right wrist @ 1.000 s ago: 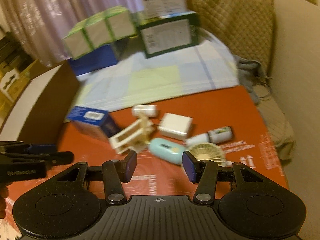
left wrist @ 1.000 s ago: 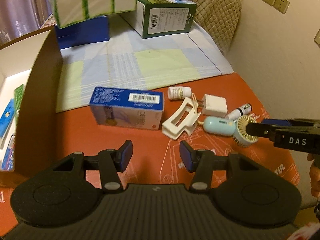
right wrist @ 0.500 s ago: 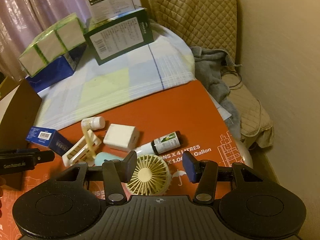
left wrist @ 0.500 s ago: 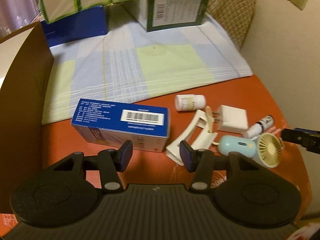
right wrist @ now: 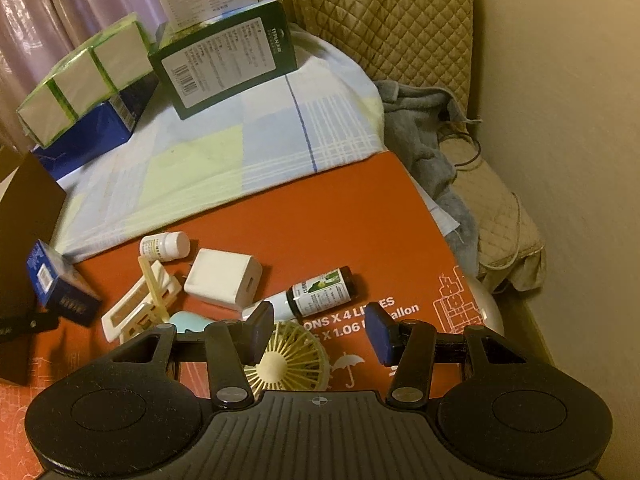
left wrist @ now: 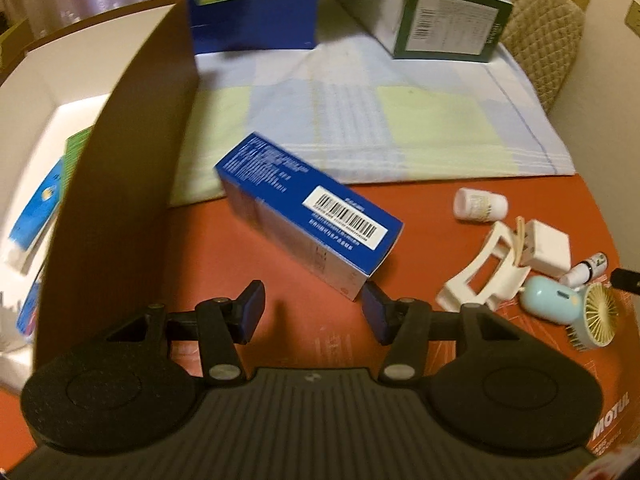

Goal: Organize rigid objects
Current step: 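Grasp the blue medicine box with the left tool while the right tool grasps the mint-green fan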

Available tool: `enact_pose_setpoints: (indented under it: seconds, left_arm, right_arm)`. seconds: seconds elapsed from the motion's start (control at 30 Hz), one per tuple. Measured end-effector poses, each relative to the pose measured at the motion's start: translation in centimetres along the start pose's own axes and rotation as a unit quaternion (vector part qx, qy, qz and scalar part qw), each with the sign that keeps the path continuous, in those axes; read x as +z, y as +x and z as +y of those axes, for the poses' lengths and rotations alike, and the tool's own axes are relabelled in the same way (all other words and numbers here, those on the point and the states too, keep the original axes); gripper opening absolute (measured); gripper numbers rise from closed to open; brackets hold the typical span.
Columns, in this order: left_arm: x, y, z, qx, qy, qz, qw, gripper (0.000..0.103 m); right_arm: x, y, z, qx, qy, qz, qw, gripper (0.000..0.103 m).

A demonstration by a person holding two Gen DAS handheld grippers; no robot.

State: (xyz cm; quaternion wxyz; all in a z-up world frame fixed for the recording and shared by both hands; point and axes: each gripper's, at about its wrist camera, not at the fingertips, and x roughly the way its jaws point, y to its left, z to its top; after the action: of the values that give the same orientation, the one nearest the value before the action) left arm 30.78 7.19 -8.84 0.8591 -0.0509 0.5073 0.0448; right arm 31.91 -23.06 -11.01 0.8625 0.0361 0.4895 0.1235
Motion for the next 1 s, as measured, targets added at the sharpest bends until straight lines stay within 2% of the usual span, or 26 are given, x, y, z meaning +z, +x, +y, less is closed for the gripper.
enact_pose_setpoints:
  seconds: [0.1, 0.17, 0.23, 0.27, 0.37, 0.47, 0.57, 0.8, 0.93, 1.0]
  left_arm:
    - [0.1, -1.0, 0.2, -0.023, -0.010, 0.005, 0.9997, 0.048]
    - [0.7, -1.9, -0.1, -0.045, -0.021, -0.007, 0.9987, 0.049]
    - [1.7, -2.4, -0.6, -0.050, -0.023, -0.023, 0.9982, 0.055]
    - [2.2, -2.4, -0.9, -0.047, -0.023, -0.029, 0.9982, 0.058]
    - [3.8, -1.6, -1.7, -0.031, -0.019, -0.034, 0.9987, 0.058]
    - [4.7, 0.1, -2.1, 0.003, -0.017, -0.016, 0.9997, 0.060]
    - [4.9, 0.7, -2.5, 0.036, 0.006, -0.020, 0.9991, 0.063]
    - [4.2, 0.3, -2.0, 0.029, 0.066, -0.013, 0.9973, 0.057]
    - [3.2, -0.1, -2.2, 0.010, 0.112, -0.002, 0.9936, 0.055]
    - [2.4, -0.2, -2.3, -0.015, 0.120, 0.020, 0.9925, 0.054]
  right_arm:
    - [0.1, 0.0, -0.2, -0.004, 0.002, -0.001, 1.000, 0.048]
    - [0.1, 0.1, -0.4, -0.008, 0.004, -0.001, 1.000, 0.048]
    - [0.1, 0.1, -0.7, -0.011, 0.007, -0.002, 1.000, 0.048]
    - [0.1, 0.1, -0.9, -0.013, 0.010, -0.002, 1.000, 0.048]
    - [0.0, 0.0, -1.1, -0.015, 0.014, -0.002, 1.000, 0.048]
    - [-0.1, -0.2, -1.2, -0.014, 0.015, -0.004, 1.000, 0.048]
    - [-0.3, -0.3, -1.4, -0.015, 0.017, -0.003, 1.000, 0.048]
    - [-0.7, -0.2, -2.2, -0.024, 0.020, 0.004, 1.000, 0.048]
    - [-1.0, -0.2, -2.4, -0.026, 0.016, 0.010, 0.999, 0.048]
    - [-1.1, -0.2, -2.4, -0.024, 0.014, 0.012, 1.000, 0.048]
